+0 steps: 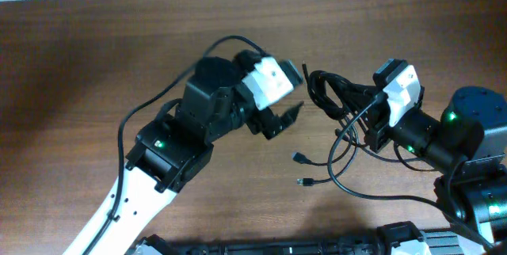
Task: Untangle cables
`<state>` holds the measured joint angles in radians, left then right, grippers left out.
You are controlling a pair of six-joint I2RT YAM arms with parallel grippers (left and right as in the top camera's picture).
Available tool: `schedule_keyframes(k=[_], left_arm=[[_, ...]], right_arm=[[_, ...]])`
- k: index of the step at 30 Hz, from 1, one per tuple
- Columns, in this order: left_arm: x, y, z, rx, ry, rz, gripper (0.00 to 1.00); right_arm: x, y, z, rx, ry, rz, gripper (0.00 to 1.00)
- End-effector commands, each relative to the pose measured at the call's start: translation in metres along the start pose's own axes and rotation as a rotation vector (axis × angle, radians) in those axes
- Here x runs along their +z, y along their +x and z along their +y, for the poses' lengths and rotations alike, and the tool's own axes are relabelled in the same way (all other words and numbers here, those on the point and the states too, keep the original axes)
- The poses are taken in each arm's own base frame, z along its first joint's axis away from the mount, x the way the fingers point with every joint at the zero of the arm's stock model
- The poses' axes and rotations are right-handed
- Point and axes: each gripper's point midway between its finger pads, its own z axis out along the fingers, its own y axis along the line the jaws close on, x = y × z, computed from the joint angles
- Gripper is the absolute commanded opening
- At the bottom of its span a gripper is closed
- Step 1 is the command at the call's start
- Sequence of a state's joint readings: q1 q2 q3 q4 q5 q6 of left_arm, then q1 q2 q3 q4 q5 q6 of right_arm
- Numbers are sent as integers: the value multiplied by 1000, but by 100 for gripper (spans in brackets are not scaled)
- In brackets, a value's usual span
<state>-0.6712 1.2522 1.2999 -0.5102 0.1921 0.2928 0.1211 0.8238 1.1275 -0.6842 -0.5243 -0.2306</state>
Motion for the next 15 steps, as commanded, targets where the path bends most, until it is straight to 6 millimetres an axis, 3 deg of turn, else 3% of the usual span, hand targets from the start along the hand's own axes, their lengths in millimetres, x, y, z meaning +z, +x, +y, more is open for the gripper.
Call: schedule_keyframes(k=[1, 7, 15], left_arm=[[-7, -6, 25, -286, -141, -20, 99], [-7, -13, 19, -474, -96, -57, 99], [-6, -24, 2, -513, 17, -82, 99]], right_arm=[[-3, -10, 9, 13, -52, -44, 4], [-4, -22, 20, -14, -117, -95, 4], [-7, -37, 25, -28, -152, -158, 4]])
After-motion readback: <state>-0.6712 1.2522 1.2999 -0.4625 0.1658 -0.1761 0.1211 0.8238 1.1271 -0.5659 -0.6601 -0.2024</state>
